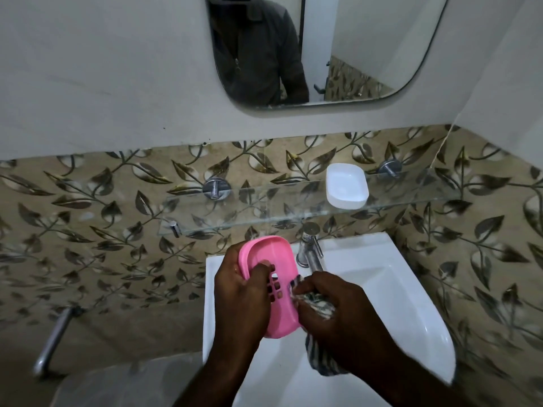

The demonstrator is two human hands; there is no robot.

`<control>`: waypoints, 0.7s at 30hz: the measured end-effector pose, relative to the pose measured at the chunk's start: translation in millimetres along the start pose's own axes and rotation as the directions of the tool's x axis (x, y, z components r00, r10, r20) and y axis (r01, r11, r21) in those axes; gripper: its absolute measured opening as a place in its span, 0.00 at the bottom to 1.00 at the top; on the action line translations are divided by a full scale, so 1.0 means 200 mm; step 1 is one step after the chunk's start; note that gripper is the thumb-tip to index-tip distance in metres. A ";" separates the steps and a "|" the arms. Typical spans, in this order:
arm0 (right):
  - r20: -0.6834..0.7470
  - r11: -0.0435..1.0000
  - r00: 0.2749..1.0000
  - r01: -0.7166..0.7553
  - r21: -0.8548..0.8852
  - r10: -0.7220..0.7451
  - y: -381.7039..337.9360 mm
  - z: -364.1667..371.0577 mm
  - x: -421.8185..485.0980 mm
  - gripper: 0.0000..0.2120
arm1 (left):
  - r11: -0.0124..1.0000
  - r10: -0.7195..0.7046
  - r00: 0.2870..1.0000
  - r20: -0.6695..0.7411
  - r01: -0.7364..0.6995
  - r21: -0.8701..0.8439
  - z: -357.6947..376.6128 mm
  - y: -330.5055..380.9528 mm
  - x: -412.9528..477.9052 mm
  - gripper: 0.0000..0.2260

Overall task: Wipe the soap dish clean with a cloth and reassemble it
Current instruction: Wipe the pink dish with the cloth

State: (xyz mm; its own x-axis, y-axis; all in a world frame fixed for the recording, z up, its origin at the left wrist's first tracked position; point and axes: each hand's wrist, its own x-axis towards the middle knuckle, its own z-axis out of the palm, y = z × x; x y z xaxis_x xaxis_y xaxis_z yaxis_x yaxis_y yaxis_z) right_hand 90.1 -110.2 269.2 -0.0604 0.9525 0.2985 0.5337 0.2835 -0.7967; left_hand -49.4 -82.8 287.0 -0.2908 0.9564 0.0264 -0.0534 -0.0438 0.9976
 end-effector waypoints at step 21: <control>-0.119 0.948 0.960 -0.224 0.227 0.255 0.01 0.04 0.15 0.10 | 0.992 -0.119 0.993 -0.008 0.118 -0.055 0.03 -0.07 0.02 0.10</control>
State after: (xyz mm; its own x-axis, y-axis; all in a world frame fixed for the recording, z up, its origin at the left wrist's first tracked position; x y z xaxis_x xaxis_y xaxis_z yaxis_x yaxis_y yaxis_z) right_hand 82.1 -79.6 272.6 0.1786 0.9731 0.1457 0.3280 0.0807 -0.9412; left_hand -44.4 -75.8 273.0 -0.2898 0.9526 -0.0925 -0.1395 0.0536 0.9888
